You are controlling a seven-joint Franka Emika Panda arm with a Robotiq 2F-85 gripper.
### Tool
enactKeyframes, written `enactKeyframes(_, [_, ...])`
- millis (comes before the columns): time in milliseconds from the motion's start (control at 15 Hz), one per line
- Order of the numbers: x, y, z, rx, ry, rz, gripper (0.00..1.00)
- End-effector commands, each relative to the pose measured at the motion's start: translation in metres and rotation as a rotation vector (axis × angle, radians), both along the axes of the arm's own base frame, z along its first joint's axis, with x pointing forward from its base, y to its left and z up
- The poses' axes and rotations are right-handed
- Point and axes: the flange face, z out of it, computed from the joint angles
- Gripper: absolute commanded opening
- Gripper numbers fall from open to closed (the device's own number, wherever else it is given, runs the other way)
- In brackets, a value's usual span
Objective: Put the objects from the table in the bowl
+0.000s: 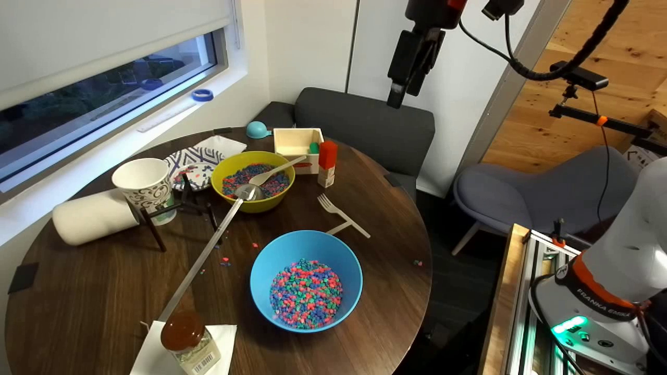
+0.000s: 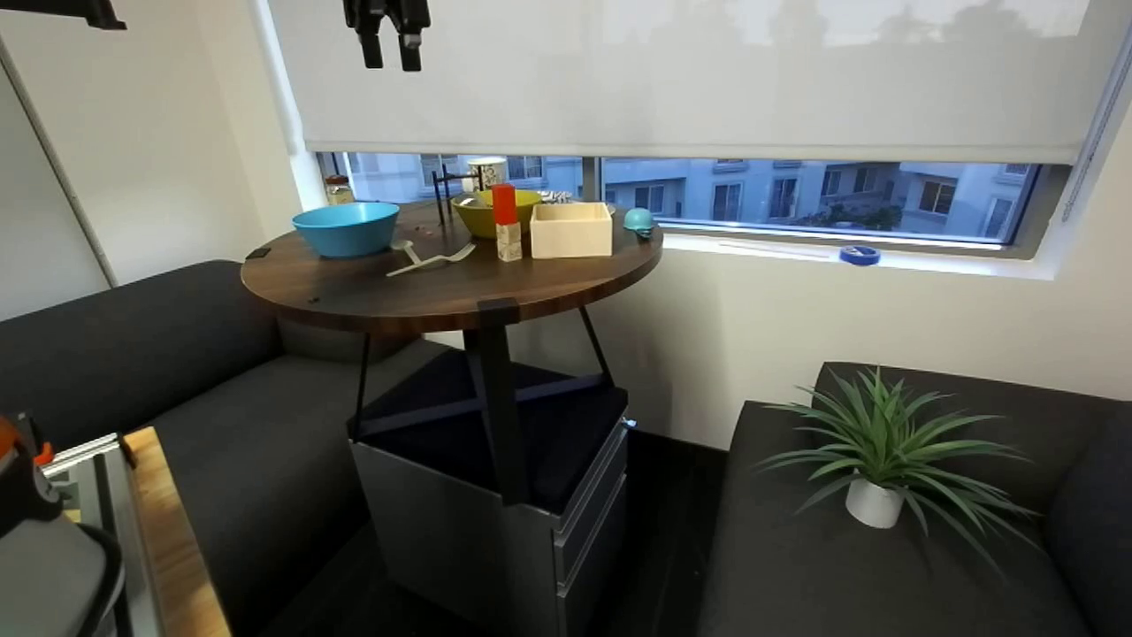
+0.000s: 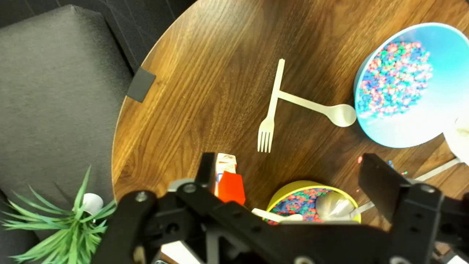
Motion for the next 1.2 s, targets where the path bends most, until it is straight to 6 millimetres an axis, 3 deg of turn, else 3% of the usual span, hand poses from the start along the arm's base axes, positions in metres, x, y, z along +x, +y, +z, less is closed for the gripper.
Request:
enactKeyframes(0, [-0.008,0.018,-0.018,-0.001,-0.028,0.202,1.0])
enactKeyframes(467, [-0.022,0.038,-0.062,0.036,-0.038,0.583,1.0])
enactKeyframes(733, [-0.038,0.039,-0.083,0.104,0.117,0.454,1.0])
enactKeyframes(1133, [-0.065,0.046,-0.111,-0.095,0.12,0.213,1.0])
